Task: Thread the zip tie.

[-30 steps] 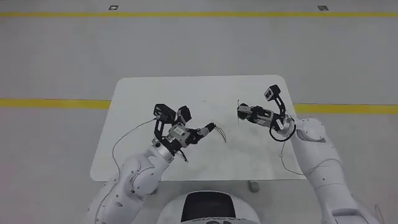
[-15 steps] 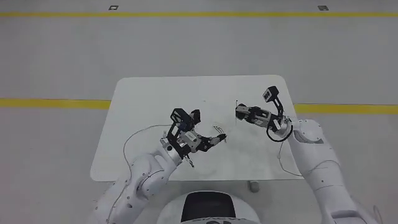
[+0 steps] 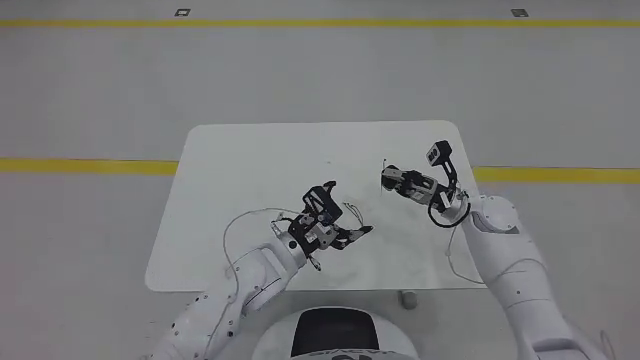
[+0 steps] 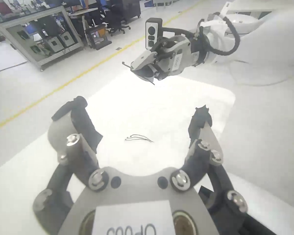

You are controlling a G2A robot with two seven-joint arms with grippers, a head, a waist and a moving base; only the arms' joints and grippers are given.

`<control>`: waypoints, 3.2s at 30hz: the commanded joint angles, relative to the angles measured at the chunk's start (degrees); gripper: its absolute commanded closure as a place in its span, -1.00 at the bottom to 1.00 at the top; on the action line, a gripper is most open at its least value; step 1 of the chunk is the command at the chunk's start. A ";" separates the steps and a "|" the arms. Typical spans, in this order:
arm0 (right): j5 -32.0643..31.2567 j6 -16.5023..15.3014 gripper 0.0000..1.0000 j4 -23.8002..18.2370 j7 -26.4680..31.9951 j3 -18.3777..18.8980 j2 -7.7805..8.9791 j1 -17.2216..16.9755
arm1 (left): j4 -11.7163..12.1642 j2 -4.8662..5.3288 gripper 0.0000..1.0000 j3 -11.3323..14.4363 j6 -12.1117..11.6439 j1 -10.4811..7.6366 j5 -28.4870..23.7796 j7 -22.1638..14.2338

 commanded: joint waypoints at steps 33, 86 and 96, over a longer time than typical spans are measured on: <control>1.53 0.00 1.00 1.89 4.62 -3.28 -1.12 3.23 | 0.52 2.41 -1.00 3.42 10.71 -0.98 9.42 2.84; -5.35 0.00 1.00 -12.83 -4.80 3.63 -0.45 -6.79 | 12.77 4.68 -1.00 12.69 -8.26 -11.88 -68.56 -1.60; -8.03 0.00 1.00 -19.25 -9.16 3.59 -0.74 -9.11 | 12.92 3.31 -1.00 11.32 -8.83 -11.82 -97.52 -8.90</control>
